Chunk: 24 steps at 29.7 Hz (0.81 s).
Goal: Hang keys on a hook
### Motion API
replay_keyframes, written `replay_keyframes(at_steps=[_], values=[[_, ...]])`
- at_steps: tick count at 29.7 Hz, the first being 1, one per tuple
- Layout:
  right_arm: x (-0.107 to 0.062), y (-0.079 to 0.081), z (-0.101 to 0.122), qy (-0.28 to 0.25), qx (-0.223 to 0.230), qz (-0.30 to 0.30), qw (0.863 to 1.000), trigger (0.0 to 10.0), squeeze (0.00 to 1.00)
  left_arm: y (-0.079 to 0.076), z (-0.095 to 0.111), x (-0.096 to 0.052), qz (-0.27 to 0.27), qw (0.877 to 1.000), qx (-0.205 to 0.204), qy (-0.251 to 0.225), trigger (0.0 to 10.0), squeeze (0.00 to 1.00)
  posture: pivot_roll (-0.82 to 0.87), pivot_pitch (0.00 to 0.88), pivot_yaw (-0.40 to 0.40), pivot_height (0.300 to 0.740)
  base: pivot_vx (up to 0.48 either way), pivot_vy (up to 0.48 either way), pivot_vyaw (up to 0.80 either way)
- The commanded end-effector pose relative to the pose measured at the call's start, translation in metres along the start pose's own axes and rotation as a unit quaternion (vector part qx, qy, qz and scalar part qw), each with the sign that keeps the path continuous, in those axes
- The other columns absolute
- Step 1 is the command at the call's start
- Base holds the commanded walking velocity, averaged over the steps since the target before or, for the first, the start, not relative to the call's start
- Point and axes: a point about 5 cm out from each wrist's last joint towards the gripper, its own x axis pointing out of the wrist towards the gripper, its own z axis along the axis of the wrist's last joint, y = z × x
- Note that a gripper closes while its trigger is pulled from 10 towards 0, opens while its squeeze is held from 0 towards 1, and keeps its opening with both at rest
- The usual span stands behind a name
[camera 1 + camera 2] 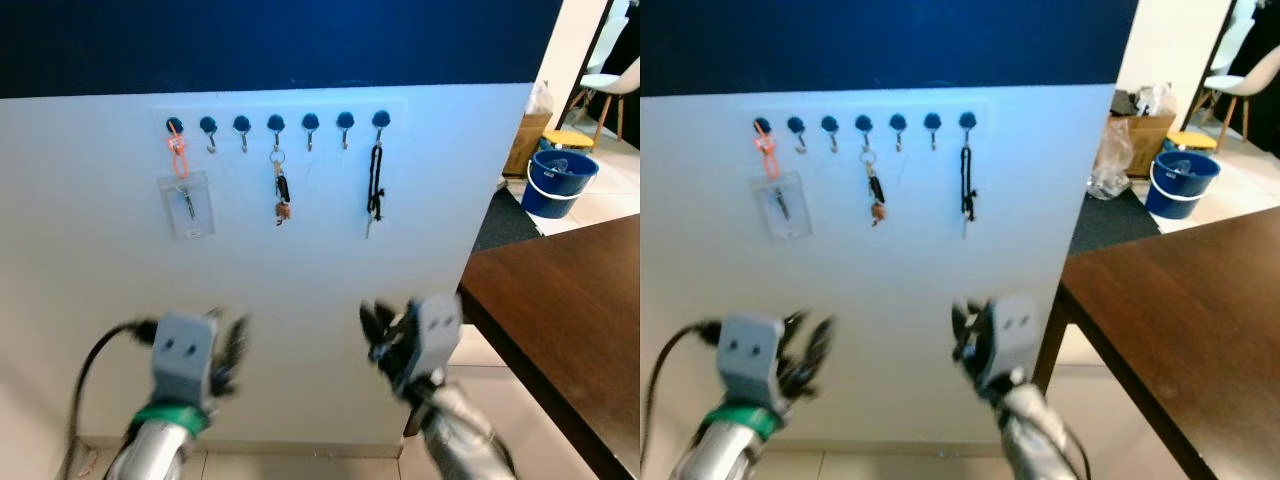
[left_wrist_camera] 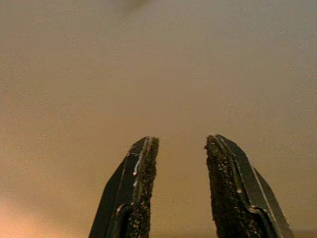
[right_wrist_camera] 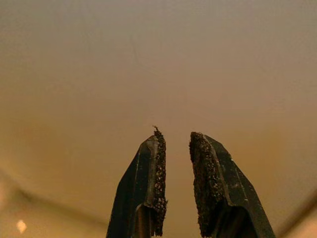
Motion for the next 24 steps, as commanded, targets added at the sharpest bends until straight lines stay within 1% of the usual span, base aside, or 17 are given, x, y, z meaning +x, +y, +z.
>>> replay_keyframes(at_steps=[1,2,4,5,6,7,10,11,12,13,14,20,23,24], values=[[-0.002,0.004,-0.004,0.004,-0.002,-0.005,1.0,10.0,0.0,-0.001,0.002,-0.002,0.011,1.0,-0.009,-0.015,10.0,0.0,-0.16,0.048,0.11,0.74,0.0,0.0,-0.64],[-0.002,0.004,-0.004,0.004,-0.002,-0.005,1.0,10.0,0.0,-0.001,0.002,-0.002,0.011,1.0,-0.009,-0.015,10.0,0.0,-0.16,0.048,0.11,0.74,0.0,0.0,-0.64],[-0.006,0.005,-0.008,0.01,0.004,-0.008,1.0,10.0,0.0,-0.005,-0.001,-0.005,0.003,0.999,-0.031,-0.007,10.0,0.0,-0.17,0.043,0.112,0.74,0.0,0.0,-0.72],[-0.006,0.005,-0.008,0.01,0.004,-0.008,1.0,10.0,0.0,-0.005,-0.001,-0.005,0.003,0.999,-0.031,-0.007,10.0,0.0,-0.17,0.043,0.112,0.74,0.0,0.0,-0.8],[-0.011,0.005,-0.012,0.012,-0.004,-0.019,1.0,10.0,0.0,-0.012,0.001,-0.005,-0.019,0.999,-0.027,-0.021,10.0,0.0,-0.17,0.041,0.113,0.74,0.0,0.0,-0.8],[-0.013,0.004,-0.014,0.014,-0.008,-0.025,1.0,10.0,0.0,-0.016,0.003,-0.005,-0.028,0.999,-0.017,-0.029,10.0,0.0,-0.17,0.034,0.115,0.74,0.0,0.0,-0.8],[-0.016,0.003,-0.017,0.016,-0.015,-0.033,0.999,10.0,0.0,-0.024,0.002,-0.006,-0.042,0.998,0.001,-0.043,10.0,0.0,-0.17,0.029,0.116,0.74,0.0,0.0,-0.8],[-0.017,0.004,-0.019,0.017,-0.018,-0.034,0.999,10.0,0.0,-0.024,-0.003,-0.006,-0.033,0.999,0.005,-0.028,10.0,0.0,-0.17,0.026,0.116,0.74,0.0,0.0,-0.8],[-0.017,0.004,-0.019,0.017,-0.018,-0.034,0.999,10.0,0.0,-0.024,-0.003,-0.006,-0.033,0.999,0.005,-0.028,10.0,0.0,-0.17,0.026,0.116,0.74,0.0,0.0,-0.8],[-0.018,0.004,-0.02,0.019,-0.023,-0.036,0.999,10.0,0.0,-0.024,-0.009,-0.006,-0.023,1.0,0.004,-0.01,10.0,0.0,-0.17,0.021,0.117,0.74,0.0,0.0,-0.8],[-0.021,0.003,-0.021,0.019,-0.024,-0.038,0.999,10.0,0.0,-0.024,-0.01,-0.008,-0.023,1.0,-0.002,-0.009,10.0,0.0,-0.17,0.019,0.117,0.74,0.0,0.0,-0.8],[-0.023,0.004,-0.021,0.019,-0.026,-0.039,0.999,10.0,0.0,-0.024,-0.011,-0.01,-0.02,1.0,-0.001,-0.009,10.0,0.0,-0.17,0.016,0.116,0.74,0.0,0.0,-0.8],[-0.026,0.003,-0.023,0.022,-0.025,-0.038,0.999,10.0,0.0,-0.025,-0.009,-0.015,-0.013,1.0,-0.008,-0.019,10.0,0.0,-0.17,0.013,0.112,0.74,0.0,0.0,-0.8],[-0.027,0.003,-0.023,0.023,-0.025,-0.038,0.999,10.0,0.0,-0.025,-0.005,-0.017,-0.012,0.999,-0.019,-0.035,10.0,0.0,-0.18,0.01,0.11,0.74,0.0,0.0,-0.8]])
